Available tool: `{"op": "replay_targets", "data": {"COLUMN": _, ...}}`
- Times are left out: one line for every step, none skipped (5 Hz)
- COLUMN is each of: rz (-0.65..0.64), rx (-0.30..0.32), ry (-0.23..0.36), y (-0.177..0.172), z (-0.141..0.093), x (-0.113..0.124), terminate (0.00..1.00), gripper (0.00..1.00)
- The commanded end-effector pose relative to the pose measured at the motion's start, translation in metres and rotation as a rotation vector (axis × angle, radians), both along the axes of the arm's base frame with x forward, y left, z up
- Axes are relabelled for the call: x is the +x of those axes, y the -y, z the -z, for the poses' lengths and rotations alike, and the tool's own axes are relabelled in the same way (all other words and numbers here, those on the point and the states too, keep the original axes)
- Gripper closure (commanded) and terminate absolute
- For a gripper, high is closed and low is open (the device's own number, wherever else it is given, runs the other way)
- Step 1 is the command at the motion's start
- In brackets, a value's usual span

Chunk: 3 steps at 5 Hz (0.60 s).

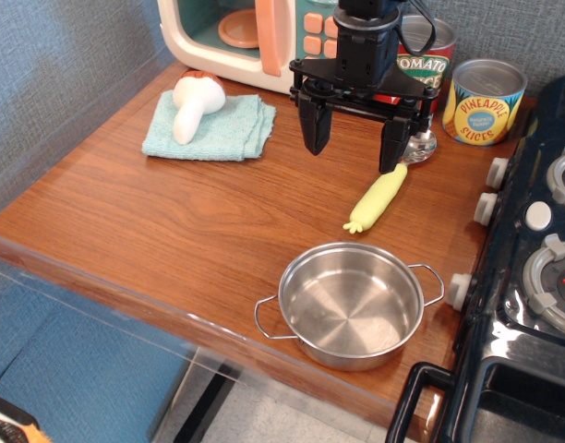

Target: Place the mushroom in the pot

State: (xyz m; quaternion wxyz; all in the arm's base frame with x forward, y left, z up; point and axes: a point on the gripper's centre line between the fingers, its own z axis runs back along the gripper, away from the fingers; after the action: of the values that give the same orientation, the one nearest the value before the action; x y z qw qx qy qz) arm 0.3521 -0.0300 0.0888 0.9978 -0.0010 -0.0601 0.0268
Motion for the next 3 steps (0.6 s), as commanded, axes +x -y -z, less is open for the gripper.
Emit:
{"op": "replay_targets", "data": {"rz": 0.000, "rx": 0.000, "ry": 0.000, "y": 0.000, "z": 0.000, "x": 0.000, "terminate": 0.00, "gripper": 0.00}}
{"op": "replay_targets", "data": {"rz": -0.089, "rx": -0.050, "ry": 0.031, "y": -0.033, "z": -0.007, "x": 0.006, "terminate": 0.00, "gripper": 0.00}}
{"op": "replay_targets", "data": {"rz": -0.180, "rx": -0.057, "ry": 0.105, "y": -0.084, "z": -0.016, "x": 0.013, "terminate": 0.00, "gripper": 0.00}}
